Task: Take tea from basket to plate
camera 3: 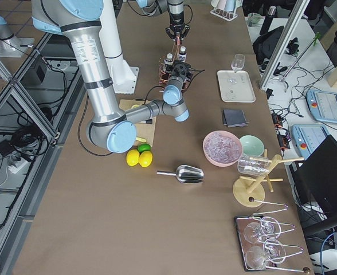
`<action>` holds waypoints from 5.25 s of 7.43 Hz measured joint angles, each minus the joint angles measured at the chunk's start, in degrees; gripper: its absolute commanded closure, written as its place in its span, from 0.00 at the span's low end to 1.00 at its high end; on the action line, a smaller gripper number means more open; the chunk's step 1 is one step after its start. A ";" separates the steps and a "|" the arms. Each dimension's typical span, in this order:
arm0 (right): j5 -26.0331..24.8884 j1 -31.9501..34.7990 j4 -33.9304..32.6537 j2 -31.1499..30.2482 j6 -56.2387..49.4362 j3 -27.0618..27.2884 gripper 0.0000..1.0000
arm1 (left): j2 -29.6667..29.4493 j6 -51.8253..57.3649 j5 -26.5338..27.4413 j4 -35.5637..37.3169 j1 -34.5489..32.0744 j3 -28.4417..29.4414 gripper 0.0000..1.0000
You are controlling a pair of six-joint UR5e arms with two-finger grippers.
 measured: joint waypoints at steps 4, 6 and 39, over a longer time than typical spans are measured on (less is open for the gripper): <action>-5.12 -2.20 -5.99 3.99 -12.28 -1.72 0.00 | -0.03 0.00 0.00 0.01 0.00 0.17 1.00; -7.52 -4.46 -6.85 5.25 -12.69 -2.37 0.01 | -0.03 0.00 0.00 0.01 0.00 0.17 1.00; -24.92 7.19 -12.79 27.77 -2.14 -31.74 1.00 | 16.57 26.66 -17.94 5.01 -36.05 -6.66 1.00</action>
